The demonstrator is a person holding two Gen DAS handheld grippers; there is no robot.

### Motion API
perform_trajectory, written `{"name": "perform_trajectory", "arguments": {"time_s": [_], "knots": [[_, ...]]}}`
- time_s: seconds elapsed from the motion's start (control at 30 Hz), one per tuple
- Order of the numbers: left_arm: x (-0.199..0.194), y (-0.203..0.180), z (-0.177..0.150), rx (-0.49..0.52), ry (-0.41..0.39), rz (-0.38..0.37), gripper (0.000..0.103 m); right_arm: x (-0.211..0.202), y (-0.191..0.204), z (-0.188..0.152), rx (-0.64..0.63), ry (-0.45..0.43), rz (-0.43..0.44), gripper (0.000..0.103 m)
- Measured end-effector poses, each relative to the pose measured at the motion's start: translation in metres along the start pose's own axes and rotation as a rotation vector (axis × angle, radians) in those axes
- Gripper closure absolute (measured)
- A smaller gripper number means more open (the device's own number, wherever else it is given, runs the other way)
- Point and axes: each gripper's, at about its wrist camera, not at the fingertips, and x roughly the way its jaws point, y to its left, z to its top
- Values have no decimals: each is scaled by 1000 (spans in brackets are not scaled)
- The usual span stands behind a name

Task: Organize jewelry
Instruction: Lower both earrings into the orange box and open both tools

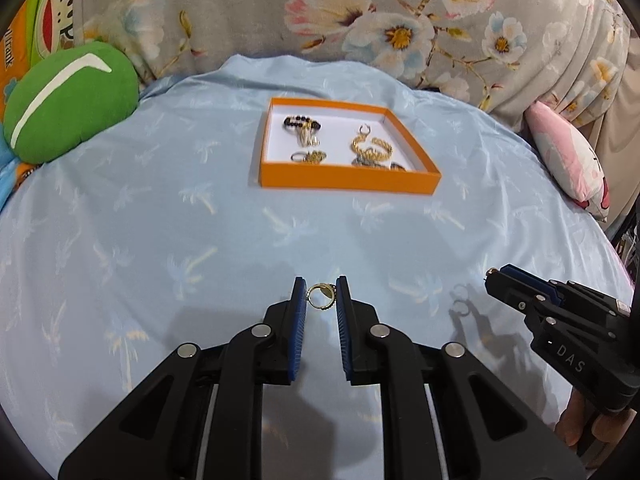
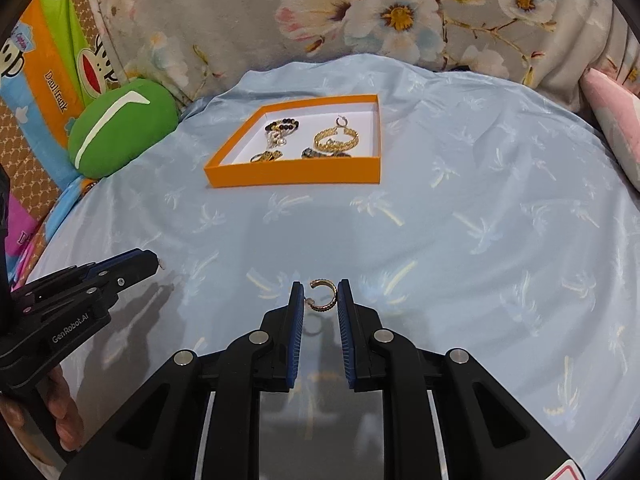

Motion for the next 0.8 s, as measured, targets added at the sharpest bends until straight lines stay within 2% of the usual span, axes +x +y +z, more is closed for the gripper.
{"name": "perform_trajectory", "arguments": {"time_s": [0.47,0.63,0.8], "knots": [[41,0,97,20,-98,30,89,39,-7,91,-44,-98,-13,87],[69,-4,129,18,-119,33,89,66,-11,122,-29,-105,-2,87],[104,-5,148,19,-106,32,89,96,-13,146,-18,-106,3,87]]}}
